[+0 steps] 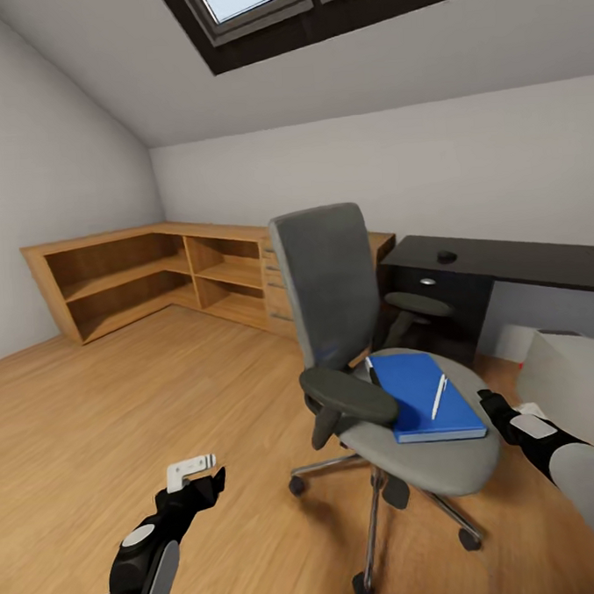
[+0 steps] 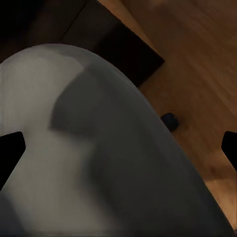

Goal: In the bedroom, organize the workspace by keeping the computer under the desk, ensuring the monitor is on the desk, placing the keyboard on the desk next to the monitor, placing the mouse on the desk next to the keyboard, moving the folder from the swivel chair onto the desk next to the mouse, stacking the notebook on top of the folder with the pen on top of the notebook, and positioning the swivel chair next to the desk.

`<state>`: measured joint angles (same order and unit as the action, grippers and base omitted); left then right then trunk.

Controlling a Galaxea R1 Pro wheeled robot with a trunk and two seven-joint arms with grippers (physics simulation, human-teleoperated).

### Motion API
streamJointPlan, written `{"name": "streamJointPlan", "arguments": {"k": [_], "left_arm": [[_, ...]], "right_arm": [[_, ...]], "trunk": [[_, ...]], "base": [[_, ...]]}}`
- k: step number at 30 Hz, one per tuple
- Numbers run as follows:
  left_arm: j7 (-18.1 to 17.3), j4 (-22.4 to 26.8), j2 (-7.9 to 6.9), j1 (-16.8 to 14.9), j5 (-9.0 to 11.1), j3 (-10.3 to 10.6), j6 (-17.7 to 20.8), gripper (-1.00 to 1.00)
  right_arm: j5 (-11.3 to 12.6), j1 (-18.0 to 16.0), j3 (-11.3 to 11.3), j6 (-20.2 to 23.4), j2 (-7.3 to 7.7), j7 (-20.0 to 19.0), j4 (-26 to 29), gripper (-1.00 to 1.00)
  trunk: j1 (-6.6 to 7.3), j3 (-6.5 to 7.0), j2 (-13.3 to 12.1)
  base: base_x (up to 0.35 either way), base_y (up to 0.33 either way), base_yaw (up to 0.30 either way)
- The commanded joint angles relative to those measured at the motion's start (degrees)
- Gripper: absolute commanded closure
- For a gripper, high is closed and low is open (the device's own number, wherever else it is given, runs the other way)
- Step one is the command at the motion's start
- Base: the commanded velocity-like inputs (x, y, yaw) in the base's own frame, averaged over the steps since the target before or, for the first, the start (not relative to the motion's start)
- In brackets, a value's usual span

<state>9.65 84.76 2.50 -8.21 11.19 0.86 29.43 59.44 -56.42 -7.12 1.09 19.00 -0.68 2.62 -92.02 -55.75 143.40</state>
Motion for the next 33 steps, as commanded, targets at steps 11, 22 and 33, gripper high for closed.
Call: {"name": "streamJointPlan", "arguments": {"k": [11,22,33], "left_arm": [[0.6,-0.8,-0.04,-0.1,0.5,0.6,0.2,-1.0],[0.6,-1.4,-0.04,-0.1,0.5,0.7,0.1,-1.0],[0.6,-1.4,-0.04,-0.1,0.5,0.7,0.1,-1.0]], "right_arm": [[0.1,0.0,-1.1,0.1,-0.36,-0.2,0.0,-1.0],[0.0,0.0,-1.1,0.1,-0.45,-0.1,0.1,-1.0],[0.1,0.0,-1.2,0.2,-0.37,-0.1,0.2,-1.0]], "trunk": [[0.01,-0.06,0.0],[0.01,-0.06,0.0],[0.01,-0.06,0.0]], "base": [[0.0,0.0,0.248],[0.0,0.0,0.091],[-0.04,-0.022,0.0]]}}
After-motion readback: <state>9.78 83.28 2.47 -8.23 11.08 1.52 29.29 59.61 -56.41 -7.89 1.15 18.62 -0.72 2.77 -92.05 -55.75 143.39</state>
